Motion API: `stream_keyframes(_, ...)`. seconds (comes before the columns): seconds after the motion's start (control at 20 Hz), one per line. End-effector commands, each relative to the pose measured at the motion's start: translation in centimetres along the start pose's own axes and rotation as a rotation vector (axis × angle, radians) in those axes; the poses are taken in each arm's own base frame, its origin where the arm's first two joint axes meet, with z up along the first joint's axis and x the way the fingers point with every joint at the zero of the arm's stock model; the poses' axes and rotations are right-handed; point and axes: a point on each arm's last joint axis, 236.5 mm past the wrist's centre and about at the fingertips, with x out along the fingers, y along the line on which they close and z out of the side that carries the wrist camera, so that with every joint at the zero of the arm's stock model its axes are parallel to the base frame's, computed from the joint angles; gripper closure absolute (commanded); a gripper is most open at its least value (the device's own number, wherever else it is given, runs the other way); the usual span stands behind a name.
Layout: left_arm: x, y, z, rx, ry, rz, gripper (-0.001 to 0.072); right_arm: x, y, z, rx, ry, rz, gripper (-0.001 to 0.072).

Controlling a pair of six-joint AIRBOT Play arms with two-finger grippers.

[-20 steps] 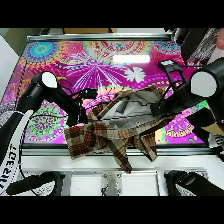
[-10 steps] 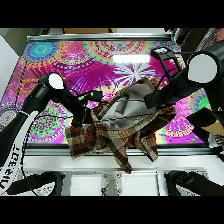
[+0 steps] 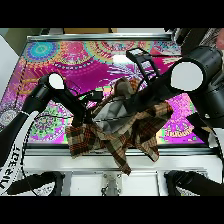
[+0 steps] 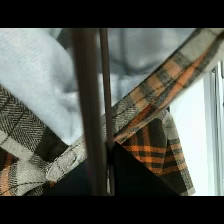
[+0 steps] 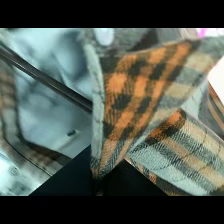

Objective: Fold the clothes and pants, and hang the long-sleeved shirts on hangers.

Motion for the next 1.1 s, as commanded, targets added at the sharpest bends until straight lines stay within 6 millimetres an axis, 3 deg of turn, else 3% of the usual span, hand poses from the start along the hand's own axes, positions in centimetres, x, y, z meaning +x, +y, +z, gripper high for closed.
stream_keyframes(0.0,0.0,0.0,0.1,0.001,-0.002,0.003,0.0685,-0.1,2.4,2.4,-0.017,-0.089,0.08,0.068)
stream_keyframes(0.25,0.0,0.0,0.1,0.001,-0.002,0.002,0.0685,0.6,5.2,3.8,-0.013,-0.122,0.193,0.068)
stream_keyframes(0.65,0.0,0.0,0.1,0.001,-0.001,0.0,0.0684,0.7,6.3,4.9,-0.014,-0.163,0.23,0.0679)
stream_keyframes(0.85,0.0,0.0,0.1,0.001,-0.001,0.0,0.0684,0.8,8.0,5.3,-0.003,-0.166,0.302,0.0679)
stream_keyframes(1.05,0.0,0.0,0.1,0.001,-0.001,-0.001,0.0684,1.5,8.0,5.1,-0.001,-0.141,0.303,0.0665)
